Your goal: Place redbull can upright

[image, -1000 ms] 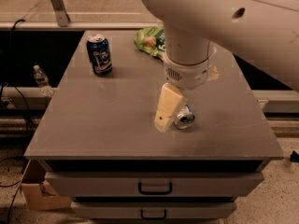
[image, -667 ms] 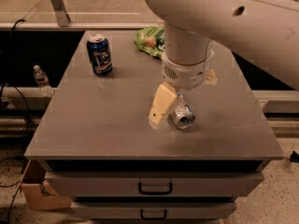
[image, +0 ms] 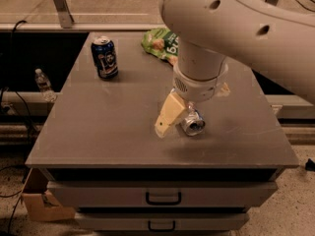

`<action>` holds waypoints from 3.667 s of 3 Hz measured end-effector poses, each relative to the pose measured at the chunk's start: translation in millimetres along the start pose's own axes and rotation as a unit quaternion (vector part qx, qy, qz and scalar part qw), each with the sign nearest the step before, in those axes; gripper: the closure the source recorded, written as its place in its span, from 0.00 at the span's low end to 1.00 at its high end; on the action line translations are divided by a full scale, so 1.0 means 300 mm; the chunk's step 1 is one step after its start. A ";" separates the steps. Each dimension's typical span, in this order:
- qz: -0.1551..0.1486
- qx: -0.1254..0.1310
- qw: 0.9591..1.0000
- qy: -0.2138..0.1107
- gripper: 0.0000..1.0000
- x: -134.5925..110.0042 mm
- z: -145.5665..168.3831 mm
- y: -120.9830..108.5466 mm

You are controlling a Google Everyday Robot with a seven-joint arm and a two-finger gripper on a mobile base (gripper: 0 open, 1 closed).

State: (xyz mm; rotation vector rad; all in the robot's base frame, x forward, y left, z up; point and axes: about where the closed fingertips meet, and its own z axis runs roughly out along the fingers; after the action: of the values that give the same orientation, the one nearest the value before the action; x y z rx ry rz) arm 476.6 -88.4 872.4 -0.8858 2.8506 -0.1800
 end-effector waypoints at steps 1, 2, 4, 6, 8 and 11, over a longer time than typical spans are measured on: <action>0.014 0.003 1.000 -0.002 0.00 -0.008 0.025 -0.008; 0.031 0.005 1.000 -0.002 0.00 -0.019 0.041 -0.031; 0.057 -0.006 0.998 -0.007 0.00 -0.025 0.079 -0.041; 0.062 -0.015 0.998 -0.011 0.40 -0.026 0.109 -0.033; 0.004 -0.032 0.999 -0.016 0.87 -0.069 0.093 -0.040; -0.244 0.004 0.964 -0.105 1.00 -0.219 -0.140 -0.098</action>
Offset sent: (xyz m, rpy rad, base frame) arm 0.0215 -0.0116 -0.0164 0.0051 -0.0085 -0.1065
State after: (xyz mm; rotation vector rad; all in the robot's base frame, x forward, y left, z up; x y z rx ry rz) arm 538.9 -71.9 925.5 -1.4947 2.3900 -0.1396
